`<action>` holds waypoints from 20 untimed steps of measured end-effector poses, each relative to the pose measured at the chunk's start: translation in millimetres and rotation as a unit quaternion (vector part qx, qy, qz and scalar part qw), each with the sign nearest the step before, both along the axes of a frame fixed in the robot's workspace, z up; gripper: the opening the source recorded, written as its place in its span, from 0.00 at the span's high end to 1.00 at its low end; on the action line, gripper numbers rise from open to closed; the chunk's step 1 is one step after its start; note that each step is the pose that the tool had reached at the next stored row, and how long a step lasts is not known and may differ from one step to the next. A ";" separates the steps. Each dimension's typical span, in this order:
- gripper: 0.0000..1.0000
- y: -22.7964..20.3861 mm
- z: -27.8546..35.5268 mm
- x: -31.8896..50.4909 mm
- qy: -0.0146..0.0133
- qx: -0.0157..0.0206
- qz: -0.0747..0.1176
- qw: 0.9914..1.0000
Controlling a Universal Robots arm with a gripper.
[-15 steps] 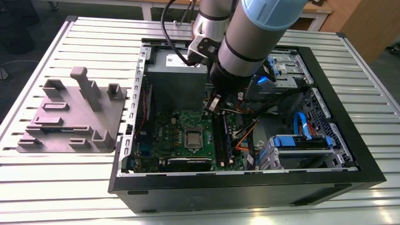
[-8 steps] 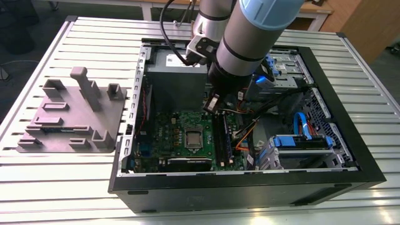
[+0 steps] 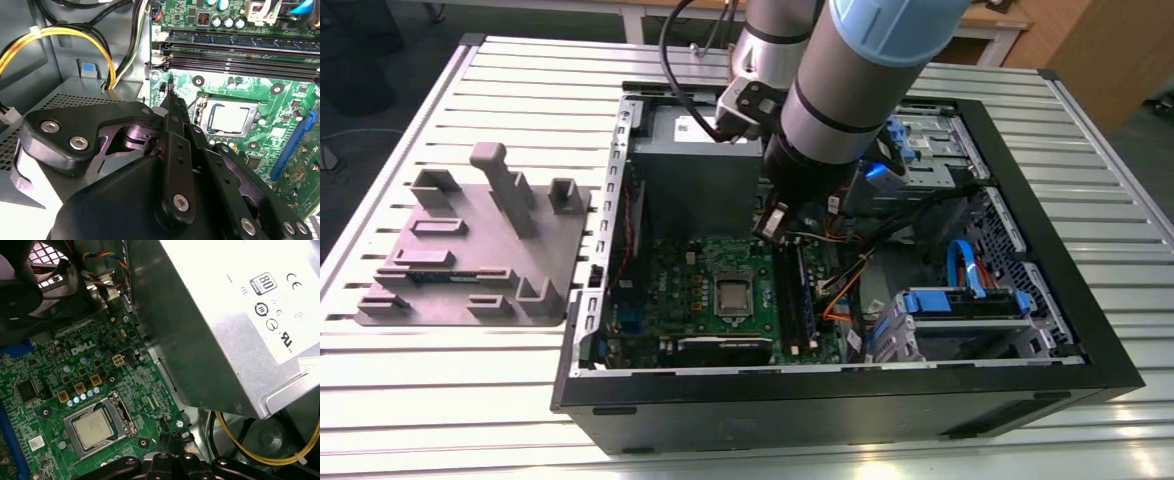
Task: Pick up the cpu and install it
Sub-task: 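Install the first cpu locking lever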
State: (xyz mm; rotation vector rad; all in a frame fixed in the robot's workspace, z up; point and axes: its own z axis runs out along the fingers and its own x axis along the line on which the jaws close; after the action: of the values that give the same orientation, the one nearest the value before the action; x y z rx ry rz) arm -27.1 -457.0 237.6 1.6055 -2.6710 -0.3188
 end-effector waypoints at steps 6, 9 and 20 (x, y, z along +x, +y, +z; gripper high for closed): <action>0.90 -5.9 0.0 -0.4 0.000 0.000 0.000 1.000; 0.90 -9.9 0.0 -0.5 0.000 0.000 0.000 1.000; 0.90 -21.2 0.0 -4.0 -0.001 -0.001 0.023 1.000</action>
State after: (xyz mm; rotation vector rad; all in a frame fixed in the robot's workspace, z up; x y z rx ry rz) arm -31.1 -478.2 237.5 1.6662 -2.6303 -0.3146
